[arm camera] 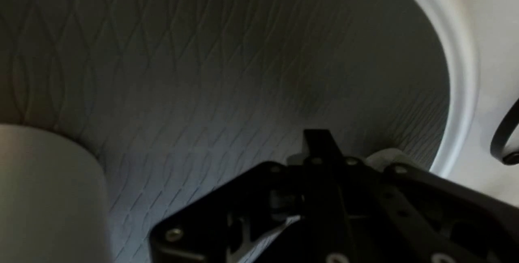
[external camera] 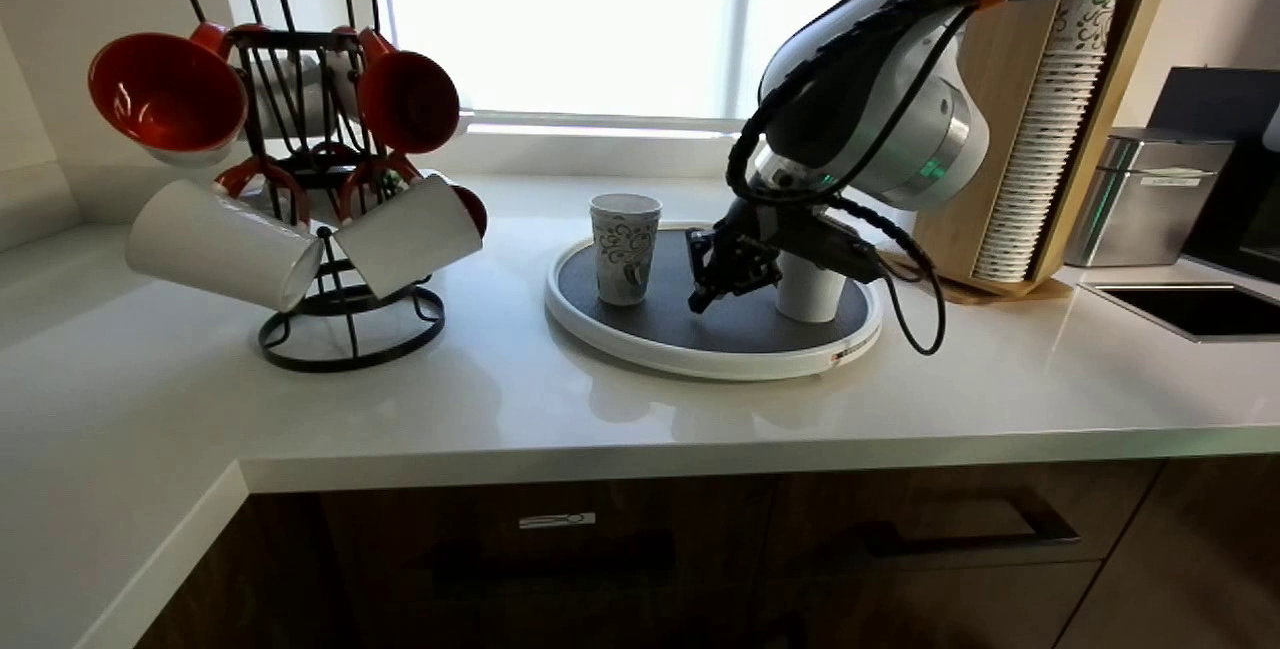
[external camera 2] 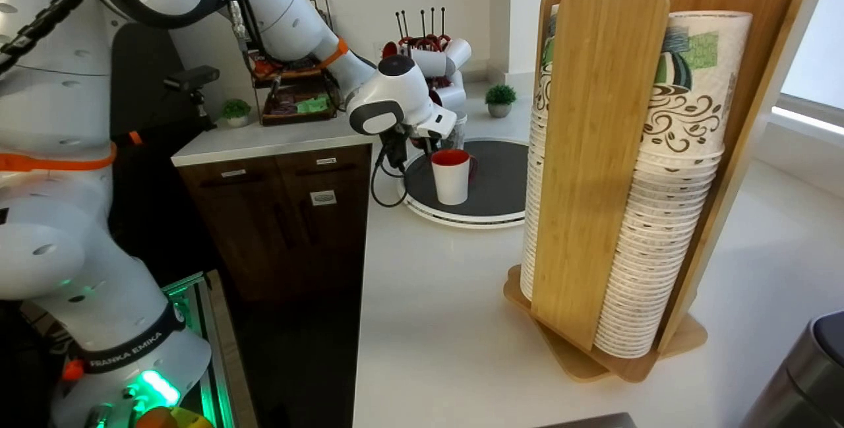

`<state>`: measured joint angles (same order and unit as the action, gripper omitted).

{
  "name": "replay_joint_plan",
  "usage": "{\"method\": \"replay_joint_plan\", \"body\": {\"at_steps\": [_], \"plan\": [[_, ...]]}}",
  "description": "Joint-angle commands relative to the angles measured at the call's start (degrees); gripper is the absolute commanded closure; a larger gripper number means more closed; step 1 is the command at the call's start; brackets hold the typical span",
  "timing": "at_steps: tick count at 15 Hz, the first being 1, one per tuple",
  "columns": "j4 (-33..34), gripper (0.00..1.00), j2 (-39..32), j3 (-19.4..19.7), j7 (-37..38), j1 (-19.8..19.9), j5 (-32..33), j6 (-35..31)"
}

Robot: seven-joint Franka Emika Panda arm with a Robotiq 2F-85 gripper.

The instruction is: Rotate the tray clockwise.

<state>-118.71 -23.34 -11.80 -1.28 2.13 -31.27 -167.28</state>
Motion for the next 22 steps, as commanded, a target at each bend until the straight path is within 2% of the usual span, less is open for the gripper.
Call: {"method": "replay_joint_plan", "body": {"at_steps": [1, 5, 6, 8, 11, 17, 22], "plan": [[-2.15, 1.0, 3.58, 0.93, 2.86, 0.86, 1.75, 1.92], [-1.88, 1.0, 6.86, -0.31, 0.08, 1.88, -0.56, 5.98], [-1.81, 0.74, 7.56, -0.42, -0.12, 1.88, -0.53, 6.77], [-1.71, 0.66, 9.3, -0.32, -0.49, 1.65, -0.17, 8.96], [-2.08, 0.44, 12.29, 1.21, -1.0, 1.0, 1.54, 12.79], [-1.44, 0.01, 18.48, 6.6, -4.92, 0.43, 13.06, 24.38], [0.13, 0.0, 22.23, 8.67, -10.02, 0.03, 18.71, 35.55]]}}
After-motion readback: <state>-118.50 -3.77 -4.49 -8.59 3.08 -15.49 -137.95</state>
